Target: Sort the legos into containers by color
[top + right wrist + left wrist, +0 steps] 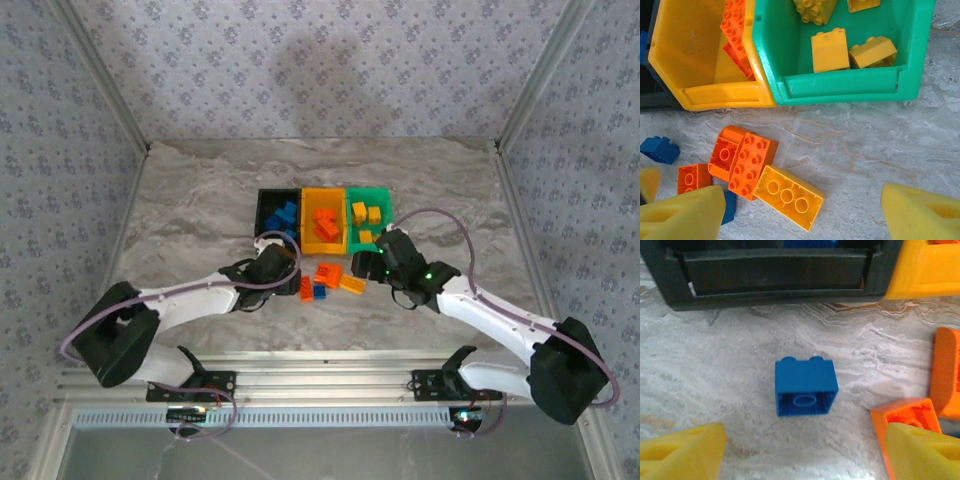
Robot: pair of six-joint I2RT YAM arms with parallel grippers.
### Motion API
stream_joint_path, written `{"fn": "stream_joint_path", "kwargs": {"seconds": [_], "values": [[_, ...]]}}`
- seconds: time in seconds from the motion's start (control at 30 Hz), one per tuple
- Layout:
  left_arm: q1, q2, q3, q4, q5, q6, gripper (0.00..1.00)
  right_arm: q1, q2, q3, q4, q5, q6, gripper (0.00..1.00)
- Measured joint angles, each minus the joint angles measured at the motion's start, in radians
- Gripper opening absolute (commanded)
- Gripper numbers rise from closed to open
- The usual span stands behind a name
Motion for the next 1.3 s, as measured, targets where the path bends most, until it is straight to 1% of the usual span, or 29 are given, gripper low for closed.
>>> {"fn": "stream_joint_path", "kwargs": {"seconds": [0.2,0.3,0.37,0.53,0.63,0.7,0.77,0.93,1.03,1.1,1.17,1.3], "values": [[0.031,0.093,0.001,0.077,-0.034,0.012,0.74,0.0,-0.025,0.0,-0.003,0.01,0.0,0.84],[0.052,0.127,0.008,0.104,-0.04,0.023,0.68,0.0,-0.039,0.0,-0.008,0.011,0.0,0.84],[0.063,0.152,0.019,0.113,-0.045,0.031,0.61,0.0,-0.043,0.0,-0.008,0.016,0.0,0.84],[0.066,0.176,0.026,0.143,-0.049,0.042,0.37,0.0,-0.049,0.0,-0.019,0.023,0.0,0.84],[0.066,0.175,0.026,0.151,-0.05,0.042,0.3,0.0,-0.05,0.0,-0.02,0.025,0.0,0.84],[0.066,0.167,0.025,0.147,-0.048,0.037,0.28,0.0,-0.05,0.0,-0.023,0.025,0.0,0.84],[0.063,0.127,0.014,0.132,-0.048,0.033,0.27,0.0,-0.05,0.0,-0.023,0.025,0.0,0.84],[0.036,-0.108,-0.008,0.032,-0.052,0.017,0.27,-0.001,-0.051,0.0,-0.023,0.025,0.0,0.84],[0.039,-0.21,0.039,-0.044,-0.053,0.014,0.27,-0.001,-0.056,0.0,-0.023,0.025,0.0,0.84],[0.064,-0.207,0.113,-0.085,-0.051,0.015,0.27,-0.001,-0.057,0.0,-0.023,0.025,0.0,0.84],[0.108,-0.16,0.201,-0.106,-0.045,0.016,0.27,-0.003,-0.056,0.0,-0.023,0.025,0.0,0.84],[0.195,0.019,0.385,-0.121,-0.024,0.027,0.27,-0.006,-0.056,0.0,-0.023,0.025,0.0,0.84]]}}
